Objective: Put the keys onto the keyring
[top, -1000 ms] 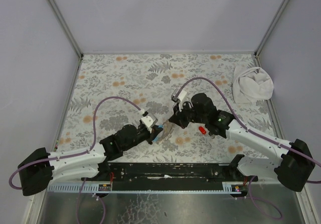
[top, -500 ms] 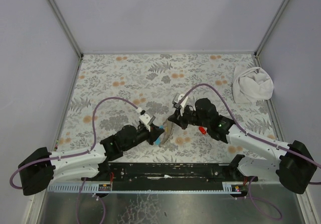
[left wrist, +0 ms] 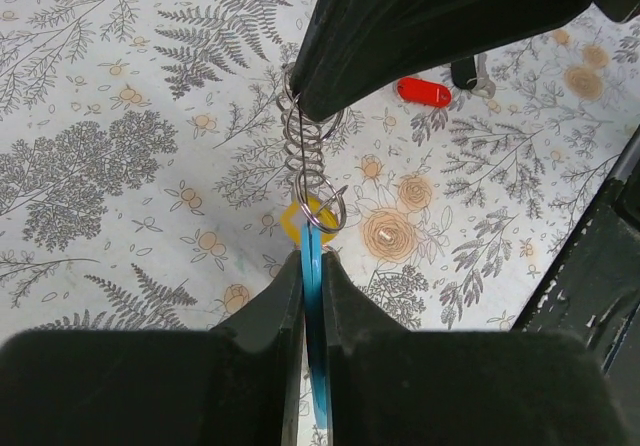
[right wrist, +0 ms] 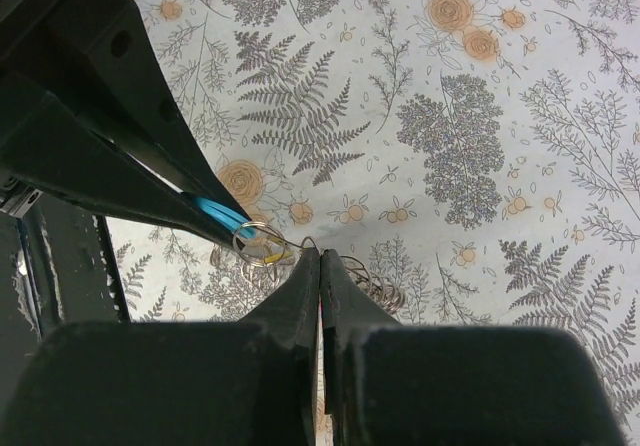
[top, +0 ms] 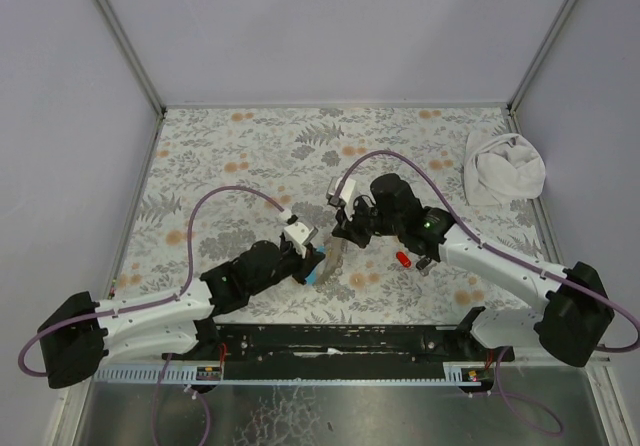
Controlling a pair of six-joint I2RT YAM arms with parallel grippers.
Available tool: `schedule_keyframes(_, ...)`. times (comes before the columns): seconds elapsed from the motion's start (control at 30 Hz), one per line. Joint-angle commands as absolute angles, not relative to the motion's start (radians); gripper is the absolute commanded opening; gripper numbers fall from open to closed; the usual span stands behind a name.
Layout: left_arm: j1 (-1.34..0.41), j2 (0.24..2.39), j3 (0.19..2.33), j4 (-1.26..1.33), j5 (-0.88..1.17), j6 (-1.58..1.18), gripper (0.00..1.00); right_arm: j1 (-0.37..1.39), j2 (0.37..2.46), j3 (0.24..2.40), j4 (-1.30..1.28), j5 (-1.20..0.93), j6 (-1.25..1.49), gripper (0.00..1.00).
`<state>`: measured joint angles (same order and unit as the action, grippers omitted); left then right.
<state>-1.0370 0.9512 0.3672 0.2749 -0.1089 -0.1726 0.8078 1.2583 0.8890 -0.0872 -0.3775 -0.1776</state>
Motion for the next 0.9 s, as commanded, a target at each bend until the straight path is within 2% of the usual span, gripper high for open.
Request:
schedule_keyframes(0.0,-1.054,0.948,0.431,0.273,-0.027,-0.115,0.02,0.810,1.278,0.965,-0.058,-0.417,-0.221,0.00)
schedule_keyframes(0.3,-1.054,0.986,0.401,0.395,0.071,-0.227,0.05,0.810,1.247,0.872,0.164,-0.430,-0.214,0.00)
schedule_keyframes(0.53,-1.057,0.990,0.451,0.293,0.022,-0.153,0.06,0.810,1.328,0.973,0.002,-0.444,-0.297,0.00)
schedule_keyframes(0.87,-1.058,0.954,0.434,0.368,0.065,-0.221,0.09,0.810,1.343,0.901,0.148,-0.474,-0.270,0.00)
